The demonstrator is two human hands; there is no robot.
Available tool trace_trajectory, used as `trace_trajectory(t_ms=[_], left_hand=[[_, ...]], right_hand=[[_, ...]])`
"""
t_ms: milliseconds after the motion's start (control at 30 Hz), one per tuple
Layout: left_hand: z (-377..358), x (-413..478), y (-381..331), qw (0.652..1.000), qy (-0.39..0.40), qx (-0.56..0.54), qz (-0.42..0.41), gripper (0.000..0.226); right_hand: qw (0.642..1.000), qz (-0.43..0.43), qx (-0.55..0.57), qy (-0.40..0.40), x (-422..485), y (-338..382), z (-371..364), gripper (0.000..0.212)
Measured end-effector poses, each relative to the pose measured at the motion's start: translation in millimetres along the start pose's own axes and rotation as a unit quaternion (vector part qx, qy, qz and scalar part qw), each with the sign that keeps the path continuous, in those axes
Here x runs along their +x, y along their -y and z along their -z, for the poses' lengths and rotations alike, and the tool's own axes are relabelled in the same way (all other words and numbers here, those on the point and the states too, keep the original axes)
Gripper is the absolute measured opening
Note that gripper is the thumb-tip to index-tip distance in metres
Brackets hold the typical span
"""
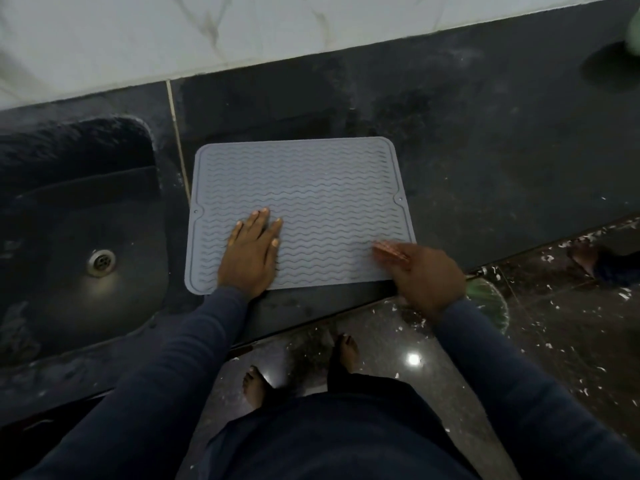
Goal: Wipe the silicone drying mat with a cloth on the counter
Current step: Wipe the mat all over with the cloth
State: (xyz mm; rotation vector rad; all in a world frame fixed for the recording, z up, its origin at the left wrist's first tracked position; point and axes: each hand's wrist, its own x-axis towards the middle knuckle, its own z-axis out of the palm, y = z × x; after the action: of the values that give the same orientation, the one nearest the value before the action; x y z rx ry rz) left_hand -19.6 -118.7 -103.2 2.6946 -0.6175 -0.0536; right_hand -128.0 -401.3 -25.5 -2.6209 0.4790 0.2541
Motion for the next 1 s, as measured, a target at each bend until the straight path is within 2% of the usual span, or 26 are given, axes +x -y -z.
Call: trace_trajectory(t_ms=[100,200,267,367,433,533,600,700,767,867,1000], left_hand=[[0.5,-0.7,-1.1,1.000,0.001,-0.015,0.007,0.052],[3.9,-0.3,-2.3,1.000,-0.002,-0.028,0.000,0.054],[4.6,-0.3,-2.0,1.000,0.000,-0.022,0.005,0.054],[3.2,0.0,-1.9,1.000,-0.002,0.000,0.010,0.050],[6.5,5.1,-3.1,1.000,-0.014,0.011,0.005,0.046],[13.0,11.1,-1.4,0.999,-0.029,0.022,-0.011,0.042],[13.2,11.8,3.4,0.999,-0.029,0.027,-0.022,0.045],[7.8,13.1,11.1,0.999,0.014,0.037,-0.018,0.056],[4.8,15.2,15.0,0.997,0.043,0.056,-0.026,0.061],[4.8,14.8,17.5,0.998,0.035,0.045,-0.025,0.058],[3.1,14.6,14.7,0.999,0.012,0.023,-0.021,0.052]], right_hand=[[0.991,0.116,0.059,0.014,9.0,66.4,-29.6,0.043],[0.976,0.197,-0.016,0.090,12.0,117.6,-69.8,0.046],[0.971,0.207,-0.050,0.106,17.1,103.7,-66.5,0.042],[0.990,0.108,-0.033,0.088,22.3,27.9,-21.8,0.046],[0.995,0.018,-0.079,0.053,22.0,-12.0,4.5,0.052],[0.992,-0.090,-0.085,0.029,23.9,-14.4,10.6,0.056],[0.997,-0.068,-0.027,0.009,26.4,18.1,0.0,0.057],[0.994,0.094,0.051,0.027,24.0,94.5,-52.4,0.038],[0.989,0.130,0.018,0.062,8.8,138.5,-89.4,0.042],[0.993,0.085,-0.079,0.023,-0.1,125.0,-82.2,0.041],[0.988,-0.078,-0.133,-0.012,1.0,23.9,-27.4,0.046]])
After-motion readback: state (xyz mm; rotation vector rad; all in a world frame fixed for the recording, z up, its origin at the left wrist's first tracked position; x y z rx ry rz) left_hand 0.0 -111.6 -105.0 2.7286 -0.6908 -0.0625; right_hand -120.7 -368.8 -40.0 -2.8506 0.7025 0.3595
